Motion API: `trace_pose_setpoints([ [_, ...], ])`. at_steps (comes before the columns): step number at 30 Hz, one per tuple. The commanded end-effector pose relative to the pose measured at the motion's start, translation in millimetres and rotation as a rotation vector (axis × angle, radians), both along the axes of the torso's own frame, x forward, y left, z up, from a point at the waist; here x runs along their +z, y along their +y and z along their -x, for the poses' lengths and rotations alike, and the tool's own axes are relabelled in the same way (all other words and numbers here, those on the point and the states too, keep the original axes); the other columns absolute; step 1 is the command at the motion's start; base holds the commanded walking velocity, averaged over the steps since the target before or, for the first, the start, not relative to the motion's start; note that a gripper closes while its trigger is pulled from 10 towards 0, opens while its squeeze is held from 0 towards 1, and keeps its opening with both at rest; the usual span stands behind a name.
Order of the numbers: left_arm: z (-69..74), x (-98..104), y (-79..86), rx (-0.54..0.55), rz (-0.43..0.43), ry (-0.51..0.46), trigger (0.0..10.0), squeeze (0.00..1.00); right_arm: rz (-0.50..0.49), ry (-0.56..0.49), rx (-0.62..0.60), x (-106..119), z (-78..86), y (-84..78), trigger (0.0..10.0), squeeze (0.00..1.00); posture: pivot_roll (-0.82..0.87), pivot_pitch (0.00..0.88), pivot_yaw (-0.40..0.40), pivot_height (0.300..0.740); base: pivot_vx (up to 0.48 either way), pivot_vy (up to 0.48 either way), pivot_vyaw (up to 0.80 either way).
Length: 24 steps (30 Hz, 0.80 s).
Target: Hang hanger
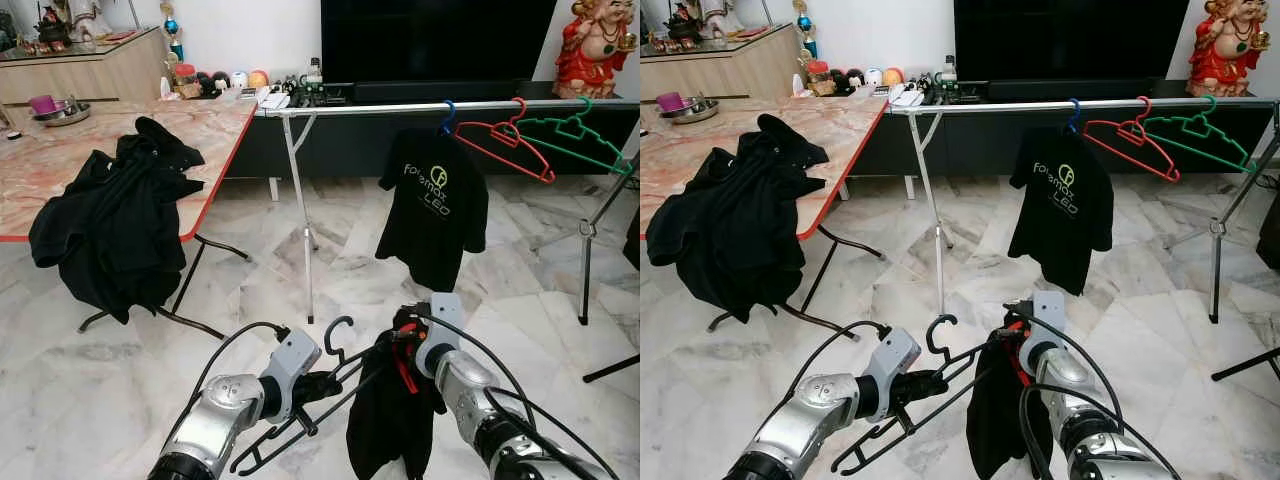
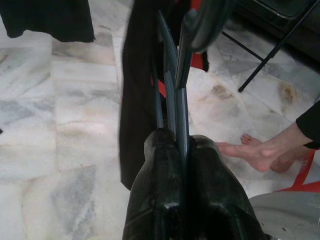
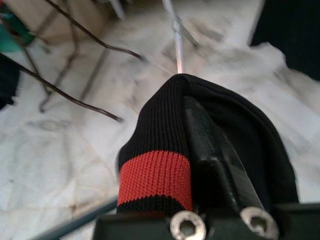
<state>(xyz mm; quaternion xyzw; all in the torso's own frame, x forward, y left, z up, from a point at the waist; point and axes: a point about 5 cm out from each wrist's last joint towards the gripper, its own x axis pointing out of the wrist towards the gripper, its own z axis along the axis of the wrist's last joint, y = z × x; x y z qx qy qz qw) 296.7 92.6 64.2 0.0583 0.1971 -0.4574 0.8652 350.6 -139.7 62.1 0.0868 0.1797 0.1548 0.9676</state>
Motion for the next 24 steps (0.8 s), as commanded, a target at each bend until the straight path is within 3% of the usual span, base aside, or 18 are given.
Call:
trace_pose_setpoints([
  [1,1.9,0.8,-3.6,-0.029,-0.003,0.005,10.0,0.0,-0.012,-0.096,0.08,15.5,-5.8,11.5,10.0,0.0,0.09,0.004,0.016,0.74,0.0,0.0,0.0],
  [8,4.9,0.0,-6.4,-0.065,0.002,0.018,10.0,0.0,0.024,-0.155,0.16,20.8,-4.5,7.7,10.0,0.0,0.08,0.005,0.02,0.74,0.0,0.0,0.0],
  [10,9.1,-1.6,-7.0,-0.106,-0.007,0.03,10.0,0.0,0.156,-0.145,0.135,17.2,-4.0,-6.5,10.0,0.0,0.08,0.004,0.021,0.74,0.0,0.0,0.0],
  [12,9.9,-2.1,-6.8,-0.113,-0.01,0.032,10.0,0.0,0.19,-0.145,0.129,16.6,-4.0,-9.1,10.0,0.0,0.08,0.005,0.022,0.74,0.0,0.0,0.0],
  [14,12.8,-3.8,-6.1,-0.127,-0.011,0.044,10.0,0.0,0.33,-0.132,0.12,12.5,-2.6,-20.5,10.0,0.0,0.08,0.005,0.021,0.74,0.0,0.0,0.0],
  [16,13.5,-3.5,-5.9,-0.13,-0.006,0.045,10.0,0.0,0.388,-0.122,0.127,9.9,-1.2,-25.2,10.0,0.0,0.08,0.006,0.02,0.74,0.0,0.0,0.0],
  [24,12.4,1.6,-5.8,-0.135,0.016,0.036,10.0,0.0,0.382,-0.143,0.154,12.0,-1.5,-22.4,10.0,0.0,0.08,0.008,0.018,0.74,0.0,0.0,0.0],
])
